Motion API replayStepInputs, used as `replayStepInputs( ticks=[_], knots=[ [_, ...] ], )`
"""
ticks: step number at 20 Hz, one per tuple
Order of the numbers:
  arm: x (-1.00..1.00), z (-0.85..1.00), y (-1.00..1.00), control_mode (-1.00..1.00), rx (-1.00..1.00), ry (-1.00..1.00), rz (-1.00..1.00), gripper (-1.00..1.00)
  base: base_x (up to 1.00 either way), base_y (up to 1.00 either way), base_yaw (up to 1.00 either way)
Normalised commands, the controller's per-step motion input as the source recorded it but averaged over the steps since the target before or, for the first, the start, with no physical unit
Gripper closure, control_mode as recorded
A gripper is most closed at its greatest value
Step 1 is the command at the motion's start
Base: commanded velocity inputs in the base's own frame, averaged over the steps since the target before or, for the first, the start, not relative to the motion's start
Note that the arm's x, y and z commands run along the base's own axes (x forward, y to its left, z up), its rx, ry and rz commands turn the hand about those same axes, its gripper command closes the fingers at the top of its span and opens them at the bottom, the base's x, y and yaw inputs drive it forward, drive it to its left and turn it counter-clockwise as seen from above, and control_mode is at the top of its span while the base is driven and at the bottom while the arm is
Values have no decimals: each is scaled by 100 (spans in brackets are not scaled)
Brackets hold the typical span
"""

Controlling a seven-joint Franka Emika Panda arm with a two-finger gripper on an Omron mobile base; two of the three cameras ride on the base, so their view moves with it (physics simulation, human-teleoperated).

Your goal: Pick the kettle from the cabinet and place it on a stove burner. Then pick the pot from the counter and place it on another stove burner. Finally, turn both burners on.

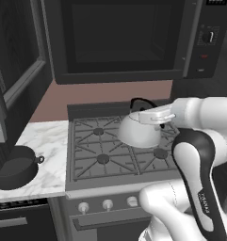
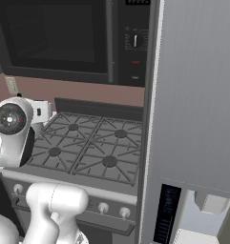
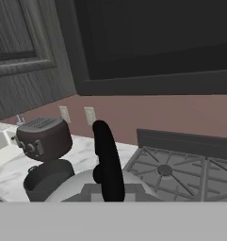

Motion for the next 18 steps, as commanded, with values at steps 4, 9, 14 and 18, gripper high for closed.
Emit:
replayStepInputs(
  ticks=[4, 9, 14, 18],
  knots=[
    [54, -39, 11, -100, 0, -2, 0, 100, 0, 0, 0],
    [47, -47, 14, -100, 0, -7, 0, 100, 0, 0, 0],
    [43, -48, 14, -100, 0, -5, 0, 100, 0, 0, 0],
    [45, -29, 5, -100, 0, -1, 0, 100, 0, 0, 0]
  ],
)
